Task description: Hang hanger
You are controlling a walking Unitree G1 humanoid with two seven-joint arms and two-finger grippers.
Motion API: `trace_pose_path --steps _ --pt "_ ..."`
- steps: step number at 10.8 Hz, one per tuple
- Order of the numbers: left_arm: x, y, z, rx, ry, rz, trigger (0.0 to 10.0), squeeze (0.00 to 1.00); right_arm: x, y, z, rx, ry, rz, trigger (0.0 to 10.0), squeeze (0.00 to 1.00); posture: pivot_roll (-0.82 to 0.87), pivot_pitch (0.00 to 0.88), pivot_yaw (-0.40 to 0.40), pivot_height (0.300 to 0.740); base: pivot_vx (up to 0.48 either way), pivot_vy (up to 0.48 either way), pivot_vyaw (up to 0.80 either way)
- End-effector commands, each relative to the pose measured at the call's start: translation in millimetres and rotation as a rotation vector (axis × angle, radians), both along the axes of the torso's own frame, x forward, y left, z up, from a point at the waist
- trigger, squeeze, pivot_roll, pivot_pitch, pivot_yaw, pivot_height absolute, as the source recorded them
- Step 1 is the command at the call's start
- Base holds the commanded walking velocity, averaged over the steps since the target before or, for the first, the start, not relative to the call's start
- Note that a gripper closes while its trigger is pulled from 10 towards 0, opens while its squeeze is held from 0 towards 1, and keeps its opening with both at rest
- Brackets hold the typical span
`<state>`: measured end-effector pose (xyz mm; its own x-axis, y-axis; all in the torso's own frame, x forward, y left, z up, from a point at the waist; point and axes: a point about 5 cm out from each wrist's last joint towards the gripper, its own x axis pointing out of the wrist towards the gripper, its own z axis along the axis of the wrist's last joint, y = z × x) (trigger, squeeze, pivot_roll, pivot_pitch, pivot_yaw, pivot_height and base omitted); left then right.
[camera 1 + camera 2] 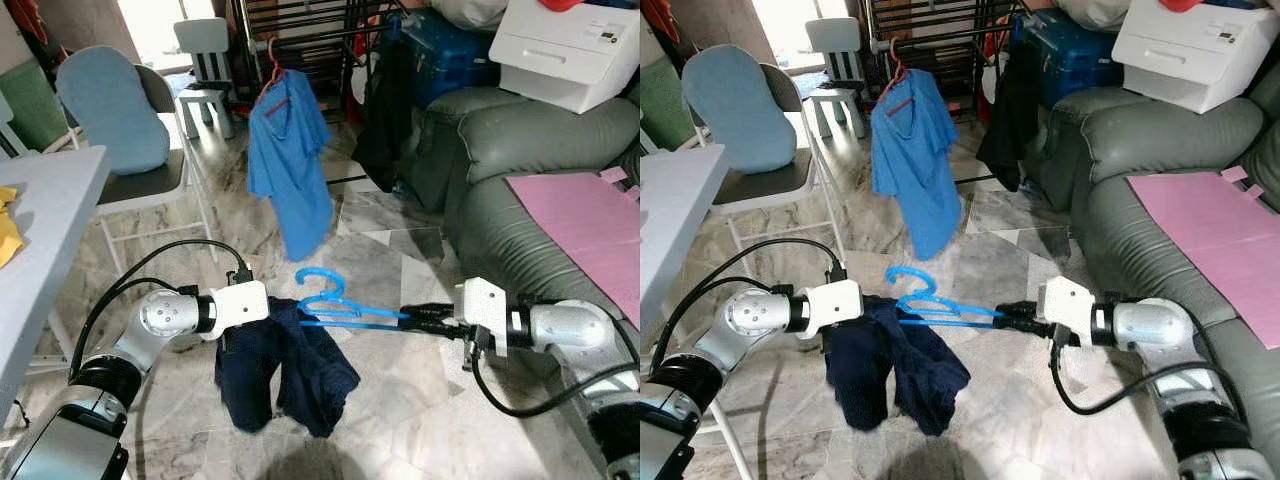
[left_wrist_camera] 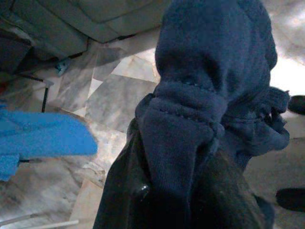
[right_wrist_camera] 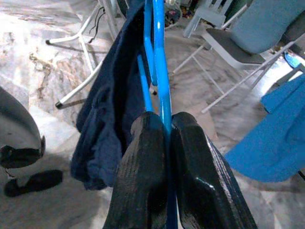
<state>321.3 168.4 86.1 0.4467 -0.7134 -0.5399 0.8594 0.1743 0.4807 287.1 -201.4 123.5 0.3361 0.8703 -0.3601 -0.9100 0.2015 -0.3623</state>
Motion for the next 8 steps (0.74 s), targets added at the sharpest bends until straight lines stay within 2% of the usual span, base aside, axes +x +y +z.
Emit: trace_pose_path --steps 1,2,3,5,6,7,8 --pt "3.1 -2.1 8 -0.046 -0.015 -0.001 0.0 0.0 4.1 8.1 2 0.0 -0.008 0.012 10.0 0.0 -0.09 0.0 0.105 0.74 0.0 0.0 0.0" --pt "2.7 -0.9 7 -0.05 -0.005 0.001 0.0 0.0 5.5 6.8 0 -0.01 -0.002 0.007 10.0 0.03 -0.09 0.0 0.105 0.74 0.0 0.0 0.0" --pt "2.0 -0.4 6 -0.059 0.008 0.004 0.0 0.0 7.8 4.1 -2 -0.013 0.034 -0.014 10.0 1.0 -0.09 0.0 0.104 0.74 0.0 0.0 0.0" --pt "3.6 2.3 7 -0.076 -0.01 0.039 0.0 0.0 8.5 -0.4 -2 -0.037 0.061 -0.011 10.0 1.0 -0.09 0.0 0.106 0.74 0.0 0.0 0.0" --pt "9.6 8.0 8 -0.055 -0.065 0.119 0.0 0.0 8.5 -7.2 0 -0.096 0.066 -0.003 10.0 1.0 -0.1 0.0 0.108 0.74 0.0 0.0 0.0" --pt "17.7 10.5 14 -0.15 -0.118 0.243 0.0 0.0 16.3 -15.2 6 -0.141 0.009 -0.054 10.0 1.0 -0.1 0.0 0.109 0.74 0.0 0.0 0.0" --pt "20.5 11.5 17 -0.186 -0.137 0.286 0.0 0.0 23.0 -20.6 12 -0.131 -0.011 -0.111 10.0 1.0 -0.1 0.0 0.105 0.74 0.0 0.0 0.0"
